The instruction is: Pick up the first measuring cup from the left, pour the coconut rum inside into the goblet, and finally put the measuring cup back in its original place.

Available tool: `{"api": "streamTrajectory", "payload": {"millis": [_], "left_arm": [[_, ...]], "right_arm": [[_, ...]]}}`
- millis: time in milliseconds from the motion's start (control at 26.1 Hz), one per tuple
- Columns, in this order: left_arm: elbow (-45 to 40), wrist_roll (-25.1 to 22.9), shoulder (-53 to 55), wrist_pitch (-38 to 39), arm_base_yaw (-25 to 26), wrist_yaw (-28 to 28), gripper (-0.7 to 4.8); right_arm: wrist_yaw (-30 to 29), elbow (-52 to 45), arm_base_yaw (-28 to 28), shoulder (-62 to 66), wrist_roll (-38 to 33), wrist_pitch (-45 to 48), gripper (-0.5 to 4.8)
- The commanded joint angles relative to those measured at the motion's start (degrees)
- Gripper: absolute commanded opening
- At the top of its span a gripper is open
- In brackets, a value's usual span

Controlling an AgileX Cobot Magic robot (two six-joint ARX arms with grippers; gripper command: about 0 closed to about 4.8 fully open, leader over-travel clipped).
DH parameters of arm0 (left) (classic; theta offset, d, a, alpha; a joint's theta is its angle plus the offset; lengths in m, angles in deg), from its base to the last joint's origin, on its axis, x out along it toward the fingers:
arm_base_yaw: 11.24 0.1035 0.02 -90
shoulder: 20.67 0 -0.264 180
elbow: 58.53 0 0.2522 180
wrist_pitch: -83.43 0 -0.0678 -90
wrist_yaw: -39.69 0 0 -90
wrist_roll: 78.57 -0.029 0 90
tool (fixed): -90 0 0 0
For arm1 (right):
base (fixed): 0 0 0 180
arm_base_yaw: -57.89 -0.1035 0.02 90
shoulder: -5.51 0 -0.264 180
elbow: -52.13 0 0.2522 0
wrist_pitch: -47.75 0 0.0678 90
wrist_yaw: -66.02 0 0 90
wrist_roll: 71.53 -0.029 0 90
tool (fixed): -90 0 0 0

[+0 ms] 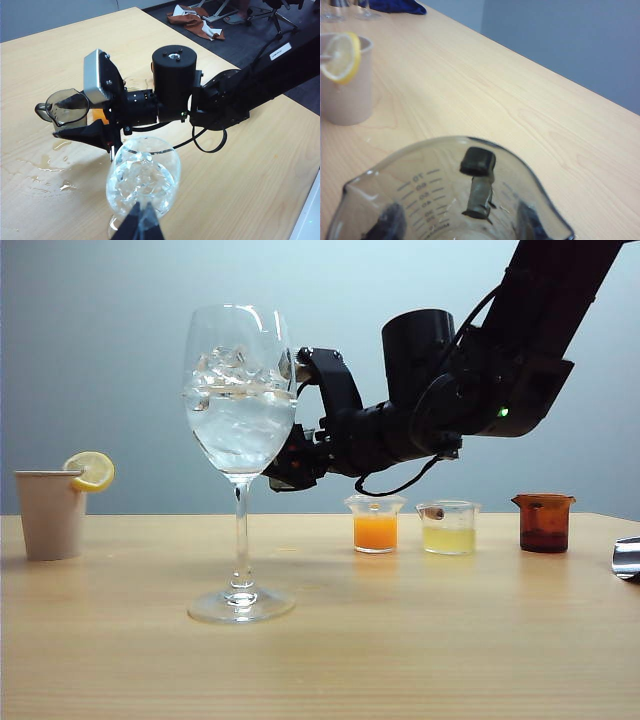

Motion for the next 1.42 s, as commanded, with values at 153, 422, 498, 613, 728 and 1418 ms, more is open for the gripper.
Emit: {"api": "streamTrajectory", "payload": {"millis": [153, 422, 498, 613, 728, 1418], "left_arm": [[0.2, -0.2, -0.1, -0.7, 0.1, -0.4, -0.06], [0.2, -0.2, -0.1, -0.7, 0.1, -0.4, -0.06], [0.2, -0.2, -0.1, -0.7, 0.1, -0.4, -0.06], [0.2, -0.2, -0.1, -0.7, 0.1, -0.4, -0.06], [0.2, -0.2, -0.1, -0.7, 0.1, -0.4, -0.06], [0.2, -0.2, -0.1, -0.7, 0.1, -0.4, -0.06]], "right_arm": [[3.8, 0.7, -0.9, 0.1, -1.5, 2.2, 0.40], [7.6, 1.1, -2.4, 1.4, -2.1, 2.7, 0.40], [8.4, 1.1, -2.7, 1.5, -2.1, 2.8, 0.40], [9.9, 1.4, -2.8, 1.5, -3.0, 3.2, 0.40], [11.1, 1.7, -2.9, 1.6, -3.2, 3.3, 0.39], [17.0, 7.2, -4.9, 7.5, -5.4, 2.9, 0.39]]}}
